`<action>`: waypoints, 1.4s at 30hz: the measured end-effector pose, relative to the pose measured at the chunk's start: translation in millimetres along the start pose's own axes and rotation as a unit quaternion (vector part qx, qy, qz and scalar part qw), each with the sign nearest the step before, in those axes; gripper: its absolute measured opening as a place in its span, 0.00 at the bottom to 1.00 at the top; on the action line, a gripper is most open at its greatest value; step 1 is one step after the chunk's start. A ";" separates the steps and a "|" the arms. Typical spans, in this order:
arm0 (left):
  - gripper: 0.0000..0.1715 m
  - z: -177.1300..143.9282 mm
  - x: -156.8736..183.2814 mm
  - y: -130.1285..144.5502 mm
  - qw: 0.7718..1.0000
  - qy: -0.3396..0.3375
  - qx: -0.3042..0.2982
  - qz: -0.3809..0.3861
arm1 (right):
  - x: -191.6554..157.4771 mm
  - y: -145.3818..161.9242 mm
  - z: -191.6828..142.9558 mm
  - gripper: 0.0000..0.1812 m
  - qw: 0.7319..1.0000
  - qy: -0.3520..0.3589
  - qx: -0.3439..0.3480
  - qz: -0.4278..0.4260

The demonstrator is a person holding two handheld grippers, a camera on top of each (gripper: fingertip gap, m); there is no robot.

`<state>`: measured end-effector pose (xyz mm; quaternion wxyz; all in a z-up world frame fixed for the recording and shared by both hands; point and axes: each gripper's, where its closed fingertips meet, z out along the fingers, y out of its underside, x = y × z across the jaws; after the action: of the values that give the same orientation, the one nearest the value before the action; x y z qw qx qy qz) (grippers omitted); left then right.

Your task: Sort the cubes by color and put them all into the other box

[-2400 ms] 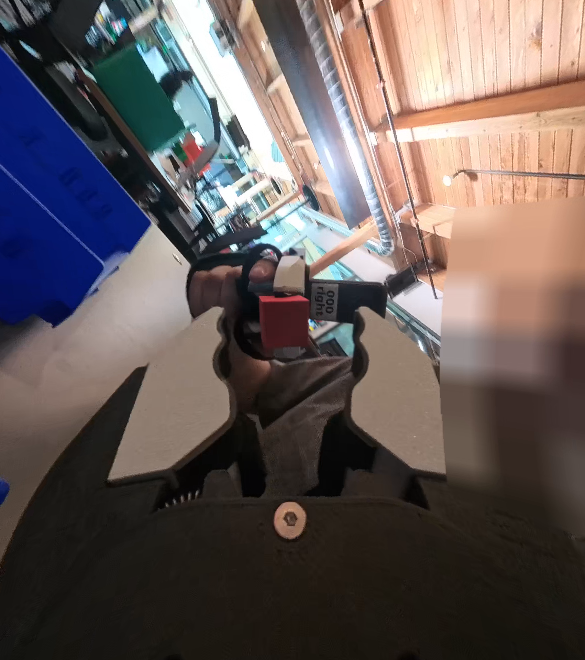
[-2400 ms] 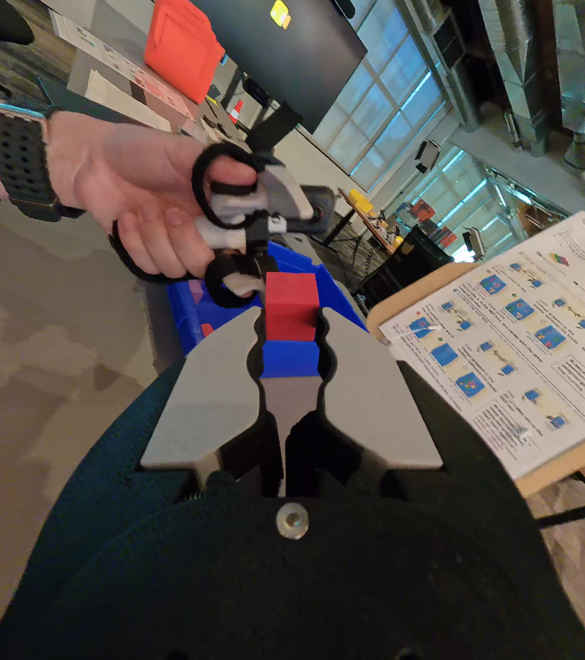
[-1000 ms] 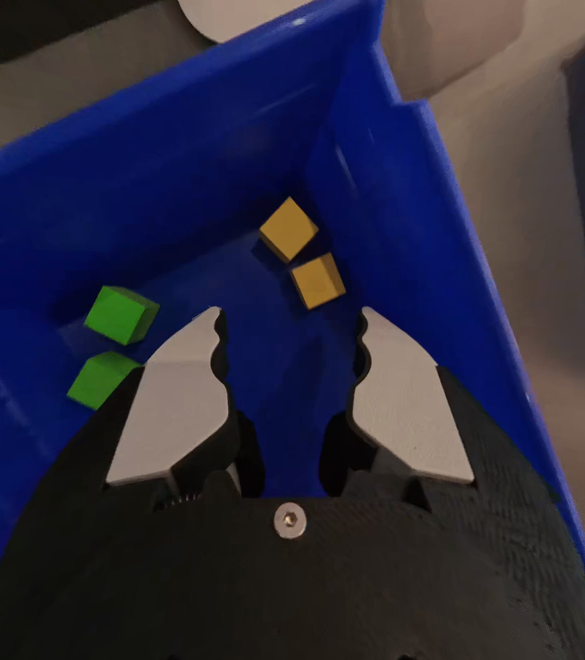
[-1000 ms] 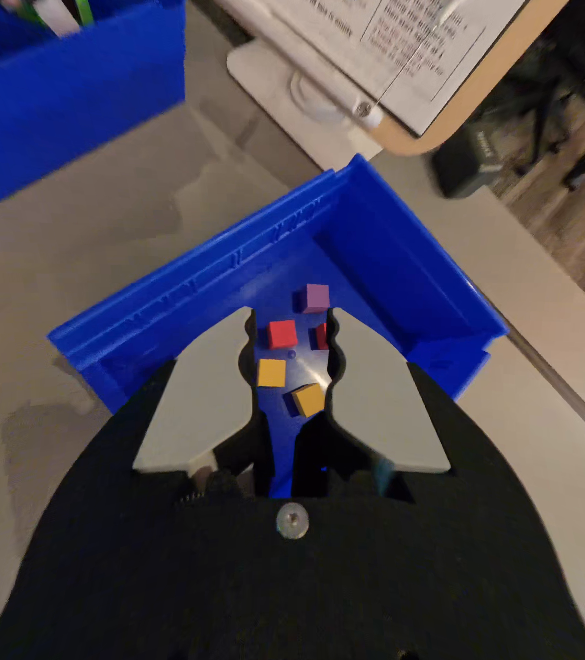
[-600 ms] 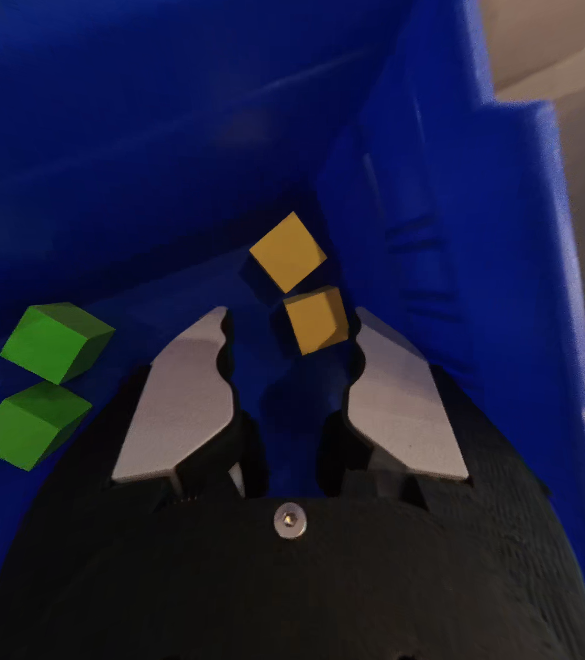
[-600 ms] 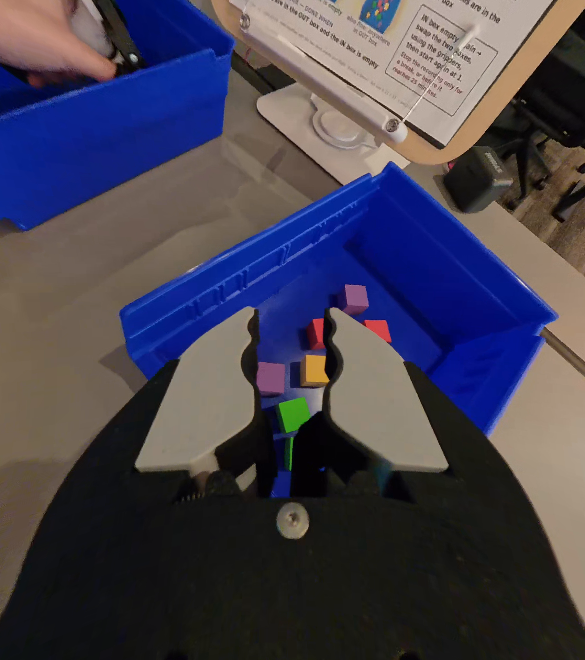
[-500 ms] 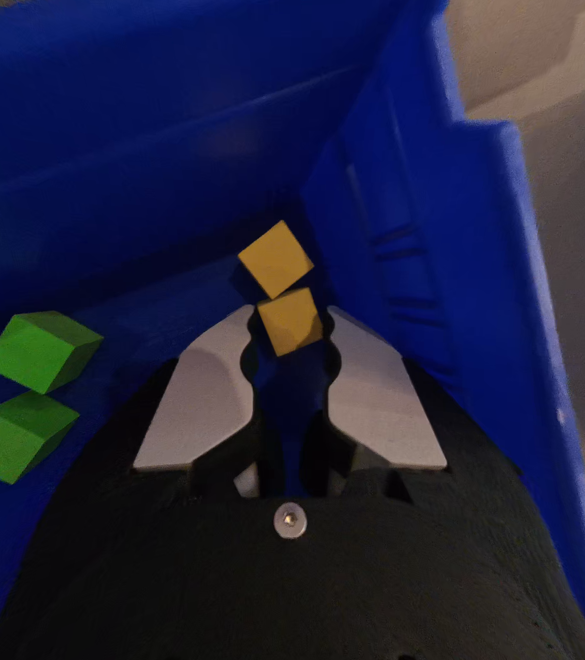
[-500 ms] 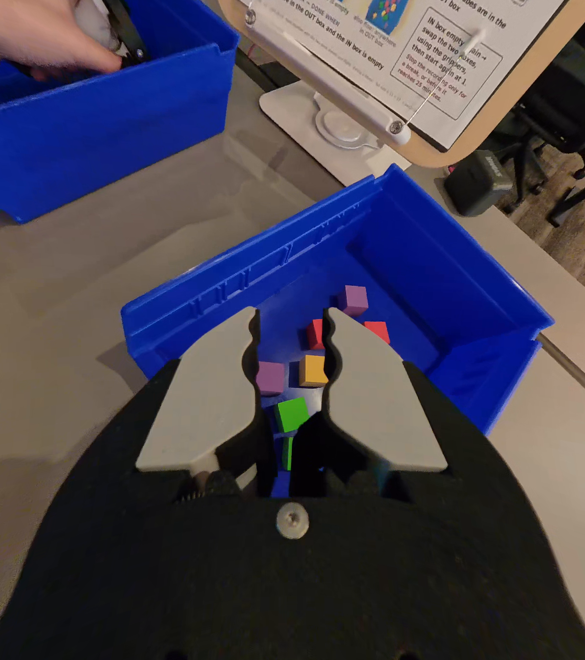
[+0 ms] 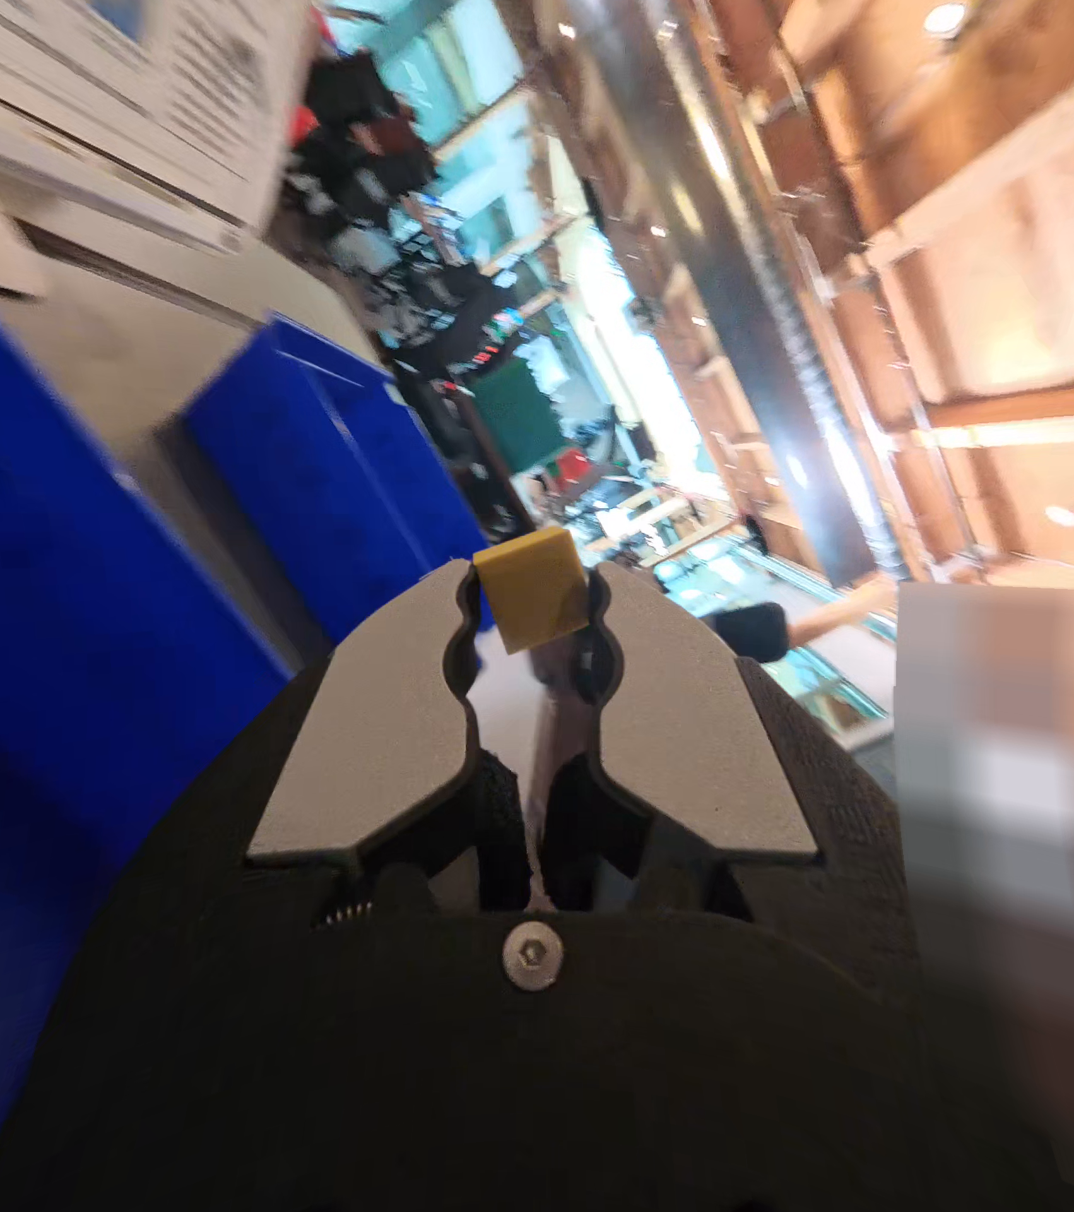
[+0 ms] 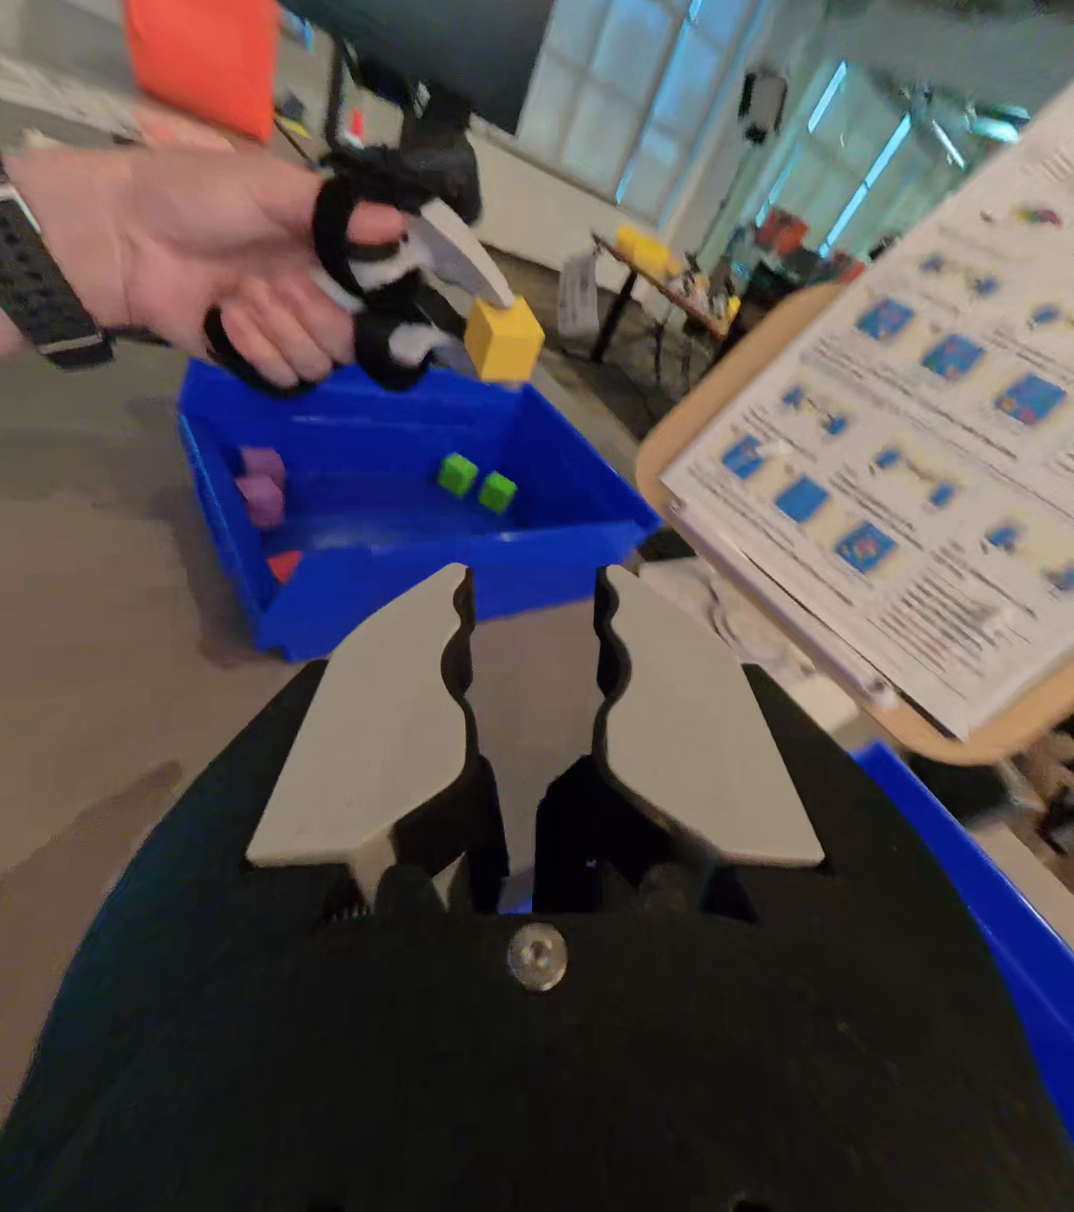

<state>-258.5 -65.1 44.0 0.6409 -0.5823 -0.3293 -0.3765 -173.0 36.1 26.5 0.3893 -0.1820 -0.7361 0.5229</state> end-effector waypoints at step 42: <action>0.42 -22.3 72.9 50.8 0.984 -0.033 0.015 0.172 | 128.0 212.5 -83.1 0.16 0.774 -0.076 -0.625 0.071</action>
<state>-178.4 -92.5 79.1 0.6935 -0.6327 -0.2509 -0.2360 -219.9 256.9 -105.7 0.0949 -0.3963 -0.9131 -0.0136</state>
